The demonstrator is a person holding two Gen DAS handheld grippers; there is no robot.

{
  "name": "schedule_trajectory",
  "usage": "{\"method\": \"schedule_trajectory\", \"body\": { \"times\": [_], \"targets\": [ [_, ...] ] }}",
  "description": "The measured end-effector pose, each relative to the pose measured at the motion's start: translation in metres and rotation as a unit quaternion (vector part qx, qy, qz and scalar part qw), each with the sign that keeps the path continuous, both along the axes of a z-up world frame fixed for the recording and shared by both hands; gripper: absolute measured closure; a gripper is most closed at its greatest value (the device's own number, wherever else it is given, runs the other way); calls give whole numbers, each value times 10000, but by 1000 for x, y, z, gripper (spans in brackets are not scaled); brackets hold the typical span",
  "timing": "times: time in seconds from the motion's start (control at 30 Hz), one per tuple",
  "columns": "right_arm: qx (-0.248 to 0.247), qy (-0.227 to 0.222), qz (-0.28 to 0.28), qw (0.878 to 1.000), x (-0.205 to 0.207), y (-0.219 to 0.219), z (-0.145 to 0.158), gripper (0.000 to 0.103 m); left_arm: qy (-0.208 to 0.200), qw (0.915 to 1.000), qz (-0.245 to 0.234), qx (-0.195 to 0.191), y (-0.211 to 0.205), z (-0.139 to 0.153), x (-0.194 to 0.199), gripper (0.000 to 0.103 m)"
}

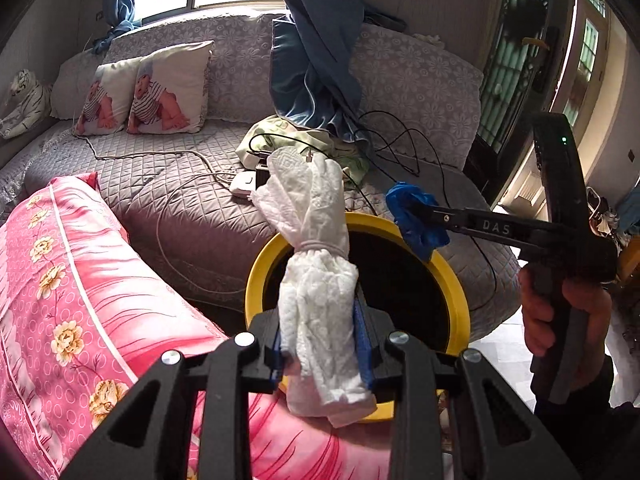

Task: Collect trash
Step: 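Open the left tool over the bin dropping the tissue while the right tool drops the glove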

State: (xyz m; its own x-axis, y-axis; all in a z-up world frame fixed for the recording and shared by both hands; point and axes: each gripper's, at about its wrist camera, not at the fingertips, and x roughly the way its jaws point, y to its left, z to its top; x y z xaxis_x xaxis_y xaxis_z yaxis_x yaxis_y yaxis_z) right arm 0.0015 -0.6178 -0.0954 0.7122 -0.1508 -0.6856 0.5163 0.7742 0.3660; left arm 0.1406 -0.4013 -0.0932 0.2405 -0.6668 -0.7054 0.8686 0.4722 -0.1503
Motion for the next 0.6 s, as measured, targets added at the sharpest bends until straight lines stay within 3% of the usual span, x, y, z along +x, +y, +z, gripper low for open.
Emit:
{"method": "schedule_trajectory", "body": {
  "times": [0.13, 0.3, 0.37, 0.47, 0.6],
  "targets": [
    [86, 94, -87, 9999, 3, -9, -11, 92, 126, 9998, -42, 166, -19, -18, 7, 77],
    [199, 179, -215, 9994, 5, -18, -20, 92, 456, 9989, -58, 94, -31, -26, 18, 76],
    [236, 214, -242, 9992, 5, -21, -23, 92, 585, 9983, -38, 42, -31, -27, 23, 63],
    [278, 240, -318, 9988, 2, -25, -24, 81, 772, 9970, 14, -92, -28, -25, 27, 50],
    [282, 216, -407, 9985, -3, -27, -21, 74, 869, 9958, 168, -232, -18, -21, 32, 46]
  ]
}}
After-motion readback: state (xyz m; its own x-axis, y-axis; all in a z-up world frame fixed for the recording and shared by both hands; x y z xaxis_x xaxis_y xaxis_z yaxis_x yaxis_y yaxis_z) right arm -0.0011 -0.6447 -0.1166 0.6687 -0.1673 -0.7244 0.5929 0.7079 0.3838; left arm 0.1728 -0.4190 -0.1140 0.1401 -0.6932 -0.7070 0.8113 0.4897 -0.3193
